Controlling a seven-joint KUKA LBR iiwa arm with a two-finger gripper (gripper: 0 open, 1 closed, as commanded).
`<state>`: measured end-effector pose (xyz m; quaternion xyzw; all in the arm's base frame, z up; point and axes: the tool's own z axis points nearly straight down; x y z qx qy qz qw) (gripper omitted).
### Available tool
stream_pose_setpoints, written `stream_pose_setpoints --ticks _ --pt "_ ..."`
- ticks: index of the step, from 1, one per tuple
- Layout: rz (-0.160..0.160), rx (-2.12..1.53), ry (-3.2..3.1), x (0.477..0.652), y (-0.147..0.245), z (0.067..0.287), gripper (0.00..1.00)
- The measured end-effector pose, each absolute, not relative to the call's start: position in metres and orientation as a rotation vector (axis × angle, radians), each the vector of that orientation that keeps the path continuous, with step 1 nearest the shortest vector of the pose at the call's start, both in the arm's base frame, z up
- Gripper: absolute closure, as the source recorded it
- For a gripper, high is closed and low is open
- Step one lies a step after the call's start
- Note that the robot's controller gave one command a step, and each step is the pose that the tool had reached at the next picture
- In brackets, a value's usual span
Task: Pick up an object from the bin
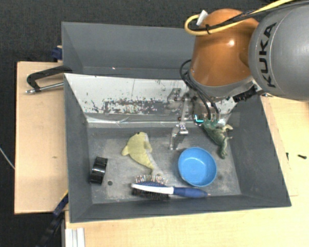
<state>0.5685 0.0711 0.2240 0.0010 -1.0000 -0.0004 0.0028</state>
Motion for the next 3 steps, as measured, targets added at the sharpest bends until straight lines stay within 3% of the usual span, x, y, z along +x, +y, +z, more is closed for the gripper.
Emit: stream_pose_setpoints --ticks 1,2,3 --pt "-0.004 0.119 -3.147 0.573 0.103 0.071 0.00" --pt "-0.006 0.116 -3.154 0.575 0.103 0.075 1.00" --pt "-0.002 0.581 -3.101 0.580 0.114 0.214 1.00"
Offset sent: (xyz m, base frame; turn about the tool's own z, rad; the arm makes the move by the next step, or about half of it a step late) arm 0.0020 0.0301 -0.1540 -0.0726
